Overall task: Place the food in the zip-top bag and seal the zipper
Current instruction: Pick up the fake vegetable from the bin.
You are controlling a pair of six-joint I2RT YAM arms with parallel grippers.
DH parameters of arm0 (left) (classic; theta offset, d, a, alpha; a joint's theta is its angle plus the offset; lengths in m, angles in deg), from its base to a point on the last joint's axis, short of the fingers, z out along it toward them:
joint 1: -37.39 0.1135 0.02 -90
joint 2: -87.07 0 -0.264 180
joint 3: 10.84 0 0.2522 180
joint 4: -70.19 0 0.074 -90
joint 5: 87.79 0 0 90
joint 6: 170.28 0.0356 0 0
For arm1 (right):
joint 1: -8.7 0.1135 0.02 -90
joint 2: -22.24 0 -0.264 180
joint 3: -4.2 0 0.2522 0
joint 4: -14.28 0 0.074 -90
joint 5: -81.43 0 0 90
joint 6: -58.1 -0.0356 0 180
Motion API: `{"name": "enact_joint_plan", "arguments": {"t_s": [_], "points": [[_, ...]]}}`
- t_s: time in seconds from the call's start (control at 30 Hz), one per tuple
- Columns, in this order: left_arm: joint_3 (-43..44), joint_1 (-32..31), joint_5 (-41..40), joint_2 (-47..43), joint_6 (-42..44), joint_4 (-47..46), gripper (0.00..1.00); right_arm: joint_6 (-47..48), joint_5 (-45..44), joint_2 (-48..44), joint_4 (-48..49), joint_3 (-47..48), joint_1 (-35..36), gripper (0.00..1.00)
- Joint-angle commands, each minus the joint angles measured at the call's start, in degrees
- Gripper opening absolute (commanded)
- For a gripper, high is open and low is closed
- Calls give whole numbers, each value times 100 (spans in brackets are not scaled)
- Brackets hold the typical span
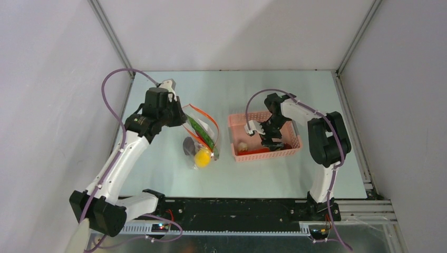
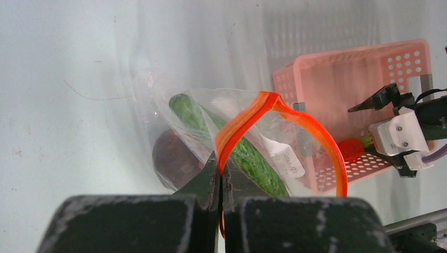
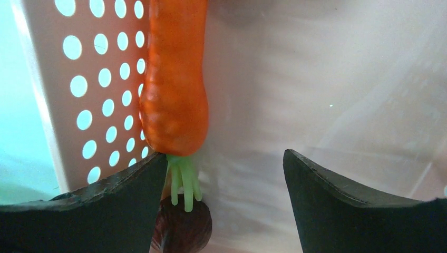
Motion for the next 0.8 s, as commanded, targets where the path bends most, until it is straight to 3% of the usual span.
{"name": "enact_joint_plan", "arguments": {"t_s": [0.0,0.07,0.2,0.43,0.67,0.77], "points": [[-49,84,66,-3,153,-258,0,151,-10,147,229,-214,54,84],[-40,101,61,19,150,-259,0,95,-46,98,433,-361,54,84],[-41,111,41,48,152,-265,0,-273,-173,76,1038,-516,49,70],[-41,134,31,82,131,-254,0,-784,-202,-54,1870,-657,46,68],[-49,134,61,85,122,-258,0,-772,-127,-107,1773,-658,74,46],[-50,135,74,76,121,-267,0,-653,-11,-195,1565,-653,112,44]]}}
